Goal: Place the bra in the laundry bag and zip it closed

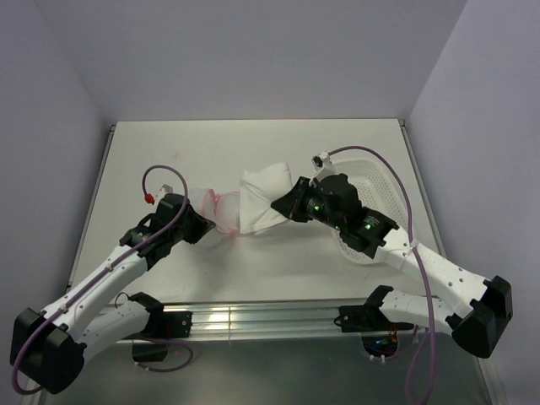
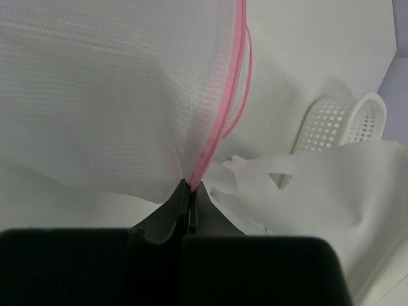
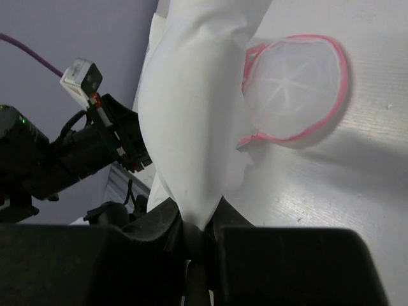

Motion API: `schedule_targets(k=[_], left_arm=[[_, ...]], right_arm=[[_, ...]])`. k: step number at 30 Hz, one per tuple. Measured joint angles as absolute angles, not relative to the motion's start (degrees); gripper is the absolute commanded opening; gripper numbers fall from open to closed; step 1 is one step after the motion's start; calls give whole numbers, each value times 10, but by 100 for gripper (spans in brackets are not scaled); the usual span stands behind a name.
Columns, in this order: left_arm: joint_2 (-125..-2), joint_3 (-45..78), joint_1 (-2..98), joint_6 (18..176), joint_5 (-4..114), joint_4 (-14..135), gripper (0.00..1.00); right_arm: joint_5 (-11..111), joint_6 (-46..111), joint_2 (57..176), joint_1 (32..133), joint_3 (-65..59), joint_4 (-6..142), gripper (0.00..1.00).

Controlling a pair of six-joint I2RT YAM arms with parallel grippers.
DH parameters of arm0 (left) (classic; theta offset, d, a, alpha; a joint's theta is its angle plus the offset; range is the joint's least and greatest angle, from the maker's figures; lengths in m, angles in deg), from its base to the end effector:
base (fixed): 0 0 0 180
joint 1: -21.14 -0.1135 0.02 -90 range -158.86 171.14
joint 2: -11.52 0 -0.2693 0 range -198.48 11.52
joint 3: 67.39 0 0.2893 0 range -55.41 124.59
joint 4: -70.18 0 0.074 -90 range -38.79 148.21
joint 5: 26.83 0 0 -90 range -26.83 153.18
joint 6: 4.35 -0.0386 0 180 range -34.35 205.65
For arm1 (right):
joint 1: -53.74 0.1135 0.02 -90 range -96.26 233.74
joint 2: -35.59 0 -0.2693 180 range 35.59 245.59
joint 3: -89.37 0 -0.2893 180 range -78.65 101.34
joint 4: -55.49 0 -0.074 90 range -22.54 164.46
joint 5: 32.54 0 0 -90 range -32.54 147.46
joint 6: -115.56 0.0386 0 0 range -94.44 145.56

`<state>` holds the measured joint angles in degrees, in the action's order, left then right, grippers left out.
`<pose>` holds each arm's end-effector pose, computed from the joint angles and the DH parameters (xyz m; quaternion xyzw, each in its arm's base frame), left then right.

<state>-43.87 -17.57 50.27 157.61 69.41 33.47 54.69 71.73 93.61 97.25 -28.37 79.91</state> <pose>0.2100 -0.1122 0.2315 -0.3539 0.8421 -0.2802 0.2951 0.1956 0.1883 0.3245 0.0052 0.8199 0.4175 0.3917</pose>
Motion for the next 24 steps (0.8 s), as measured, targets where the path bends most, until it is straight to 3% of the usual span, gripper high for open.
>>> schedule_targets(k=[24], left_arm=[[-406,-189,513,1532,688,322,0]], right_arm=[[445,789,1231,995,-286,524,0]])
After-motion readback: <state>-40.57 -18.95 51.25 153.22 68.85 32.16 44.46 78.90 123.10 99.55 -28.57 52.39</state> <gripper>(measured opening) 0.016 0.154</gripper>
